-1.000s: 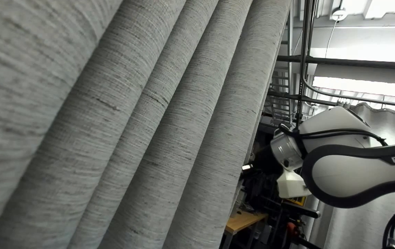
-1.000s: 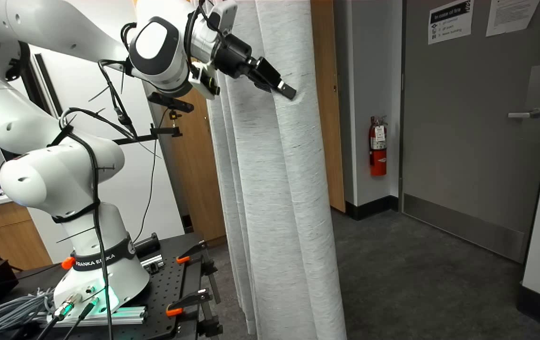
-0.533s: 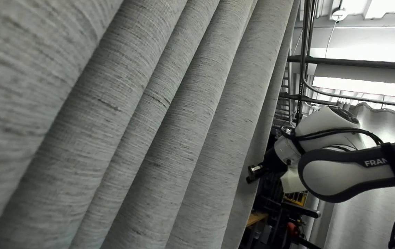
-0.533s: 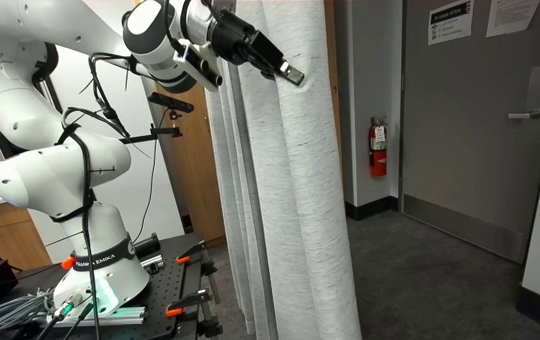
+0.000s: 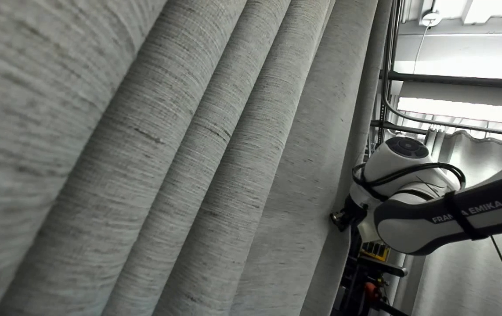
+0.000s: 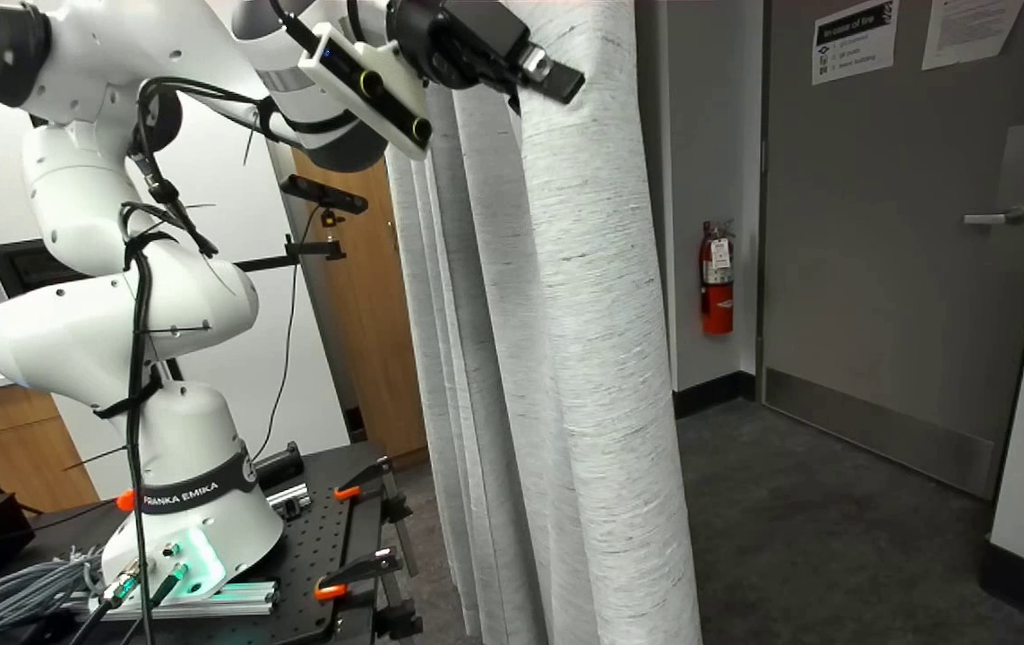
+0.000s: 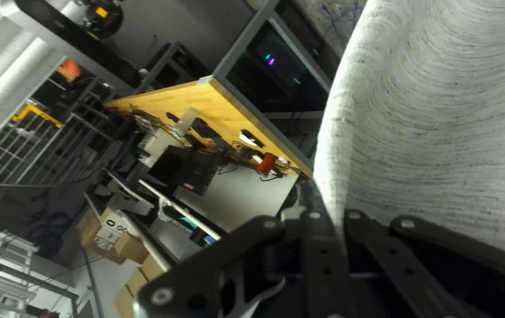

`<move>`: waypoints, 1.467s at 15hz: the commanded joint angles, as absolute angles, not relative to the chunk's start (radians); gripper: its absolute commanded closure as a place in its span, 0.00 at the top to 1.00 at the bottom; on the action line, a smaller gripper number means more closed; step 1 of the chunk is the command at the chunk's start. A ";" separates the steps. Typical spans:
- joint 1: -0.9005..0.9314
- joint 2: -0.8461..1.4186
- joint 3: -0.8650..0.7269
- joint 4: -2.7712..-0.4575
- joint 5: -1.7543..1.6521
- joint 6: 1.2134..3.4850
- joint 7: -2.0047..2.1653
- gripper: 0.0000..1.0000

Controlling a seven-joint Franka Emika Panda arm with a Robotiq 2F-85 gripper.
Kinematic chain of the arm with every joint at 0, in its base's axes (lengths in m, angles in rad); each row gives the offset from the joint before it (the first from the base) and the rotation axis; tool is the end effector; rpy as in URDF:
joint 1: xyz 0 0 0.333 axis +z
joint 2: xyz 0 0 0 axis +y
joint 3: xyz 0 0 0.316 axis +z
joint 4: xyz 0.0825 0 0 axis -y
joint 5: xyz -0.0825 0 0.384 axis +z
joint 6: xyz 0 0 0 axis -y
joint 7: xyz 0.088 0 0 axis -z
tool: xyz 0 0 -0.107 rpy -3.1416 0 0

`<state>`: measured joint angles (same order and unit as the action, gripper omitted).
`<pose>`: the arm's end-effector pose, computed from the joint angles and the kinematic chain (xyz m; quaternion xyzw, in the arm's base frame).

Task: Pull the curtain to the right

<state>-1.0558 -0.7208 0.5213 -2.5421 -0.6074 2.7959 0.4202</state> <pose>0.3847 -0.1554 0.5641 0.8378 -0.1758 0.3337 0.3948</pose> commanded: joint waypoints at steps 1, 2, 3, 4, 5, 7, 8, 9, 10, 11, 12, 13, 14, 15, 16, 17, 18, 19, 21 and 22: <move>-1.259 -0.726 0.611 -2.508 -0.728 2.765 0.549 0.00; -1.303 -0.733 0.634 -2.492 -0.752 2.753 0.582 0.00; -1.339 -0.741 0.656 -2.479 -0.769 2.735 0.614 0.00; -1.373 -0.747 0.675 -2.464 -0.786 2.714 0.645 0.00; -1.397 -0.752 0.688 -2.451 -0.800 2.685 0.672 0.00; -1.423 -0.753 0.706 -2.423 -0.823 2.604 0.724 0.00; -1.429 -0.751 0.713 -2.410 -0.837 2.554 0.753 0.00; -1.426 -0.745 0.717 -2.396 -0.850 2.497 0.778 0.00; -1.420 -0.736 0.720 -2.382 -0.867 2.435 0.806 0.00; -1.409 -0.724 0.721 -2.368 -0.888 2.371 0.833 0.00; -1.391 -0.709 0.719 -2.357 -0.910 2.316 0.857 0.00; -1.371 -0.693 0.716 -2.347 -0.933 2.263 0.876 0.00; -1.350 -0.678 0.713 -2.340 -0.959 2.216 0.895 0.00; -1.326 -0.659 0.708 -2.334 -0.988 2.173 0.913 0.00; -1.298 -0.640 0.699 -2.328 -1.016 2.126 0.931 0.00; -1.259 -0.614 0.682 -2.321 -1.034 2.084 0.944 0.00; -1.221 -0.589 0.667 -2.315 -1.058 2.042 0.959 0.00; -1.181 -0.565 0.649 -2.308 -1.085 1.998 0.976 0.00; -1.084 -0.516 0.599 -2.297 -1.136 1.914 1.003 0.00; -1.006 -0.531 0.549 -2.317 -1.164 1.898 1.008 0.02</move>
<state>-1.1699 -0.6063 0.6565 -2.3290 -1.0781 1.9928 0.9636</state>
